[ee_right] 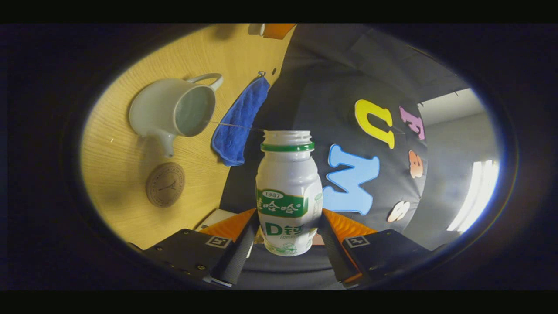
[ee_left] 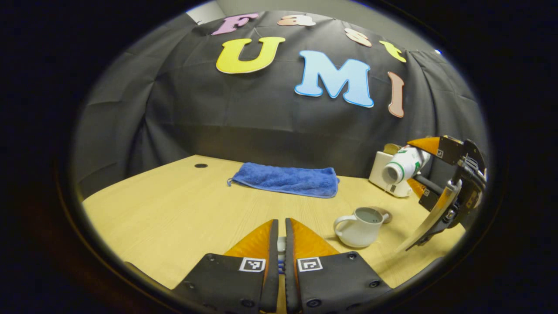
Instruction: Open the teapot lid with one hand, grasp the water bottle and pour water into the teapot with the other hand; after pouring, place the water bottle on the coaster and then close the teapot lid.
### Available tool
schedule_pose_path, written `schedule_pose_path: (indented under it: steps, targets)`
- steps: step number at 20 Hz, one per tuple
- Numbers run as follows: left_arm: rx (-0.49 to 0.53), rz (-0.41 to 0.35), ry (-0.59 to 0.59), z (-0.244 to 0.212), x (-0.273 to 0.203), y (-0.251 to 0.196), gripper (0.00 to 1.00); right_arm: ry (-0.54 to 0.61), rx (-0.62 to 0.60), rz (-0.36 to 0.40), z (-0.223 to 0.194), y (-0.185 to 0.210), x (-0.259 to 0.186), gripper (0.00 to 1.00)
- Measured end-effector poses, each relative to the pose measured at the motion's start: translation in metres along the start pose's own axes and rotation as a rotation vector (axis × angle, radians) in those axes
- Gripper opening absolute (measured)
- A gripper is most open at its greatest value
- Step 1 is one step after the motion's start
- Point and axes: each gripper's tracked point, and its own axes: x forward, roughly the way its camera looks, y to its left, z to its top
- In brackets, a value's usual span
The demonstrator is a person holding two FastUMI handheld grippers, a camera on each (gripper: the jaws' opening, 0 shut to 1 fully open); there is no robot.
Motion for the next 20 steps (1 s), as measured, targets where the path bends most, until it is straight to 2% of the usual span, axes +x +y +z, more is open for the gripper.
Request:
schedule_pose_path:
  steps: [1, 2, 4, 5, 6, 7, 8, 9, 10, 14, 17, 19, 20]
  targets:
    - [0.001, -0.002, -0.001, 0.001, 0.000, 0.000, 0.13, 0.009, 0.049, 0.019, -0.001, 0.007, -0.002, 0.65]
    - [0.001, -0.002, -0.002, 0.002, 0.000, -0.001, 0.13, 0.022, 0.106, 0.040, -0.001, 0.016, -0.004, 0.79]
    - [0.002, -0.007, -0.004, 0.003, 0.000, -0.003, 0.13, 0.046, 0.233, 0.087, 0.000, 0.031, -0.008, 0.79]
    - [0.004, -0.009, -0.006, 0.004, 0.000, -0.004, 0.13, 0.057, 0.299, 0.111, 0.001, 0.037, -0.011, 0.65]
    - [0.006, -0.011, -0.008, 0.005, 0.000, -0.004, 0.13, 0.071, 0.364, 0.133, 0.001, 0.042, -0.012, 0.79]
    - [0.008, -0.012, -0.010, 0.007, -0.001, -0.004, 0.13, 0.085, 0.428, 0.146, 0.002, 0.045, -0.014, 0.65]
    - [0.010, -0.015, -0.013, 0.009, -0.001, -0.006, 0.13, 0.101, 0.494, 0.162, 0.001, 0.048, -0.016, 0.80]
    - [0.012, -0.020, -0.016, 0.011, 0.000, -0.007, 0.17, 0.117, 0.566, 0.176, 0.000, 0.049, -0.016, 0.79]
    - [0.014, -0.025, -0.019, 0.014, 0.000, -0.009, 0.13, 0.134, 0.640, 0.189, -0.001, 0.051, -0.017, 0.79]
    - [0.036, -0.056, -0.042, 0.029, 0.004, -0.023, 0.13, 0.193, 0.914, 0.225, -0.006, 0.051, -0.023, 0.79]
    - [0.054, -0.092, -0.061, 0.041, 0.009, -0.037, 0.13, 0.227, 1.049, 0.235, -0.011, 0.055, -0.028, 0.80]
    - [0.067, -0.115, -0.069, 0.047, 0.015, -0.048, 0.17, 0.241, 1.124, 0.241, -0.014, 0.058, -0.033, 0.79]
    - [0.075, -0.125, -0.068, 0.049, 0.018, -0.053, 0.13, 0.246, 1.164, 0.246, -0.014, 0.061, -0.034, 0.80]
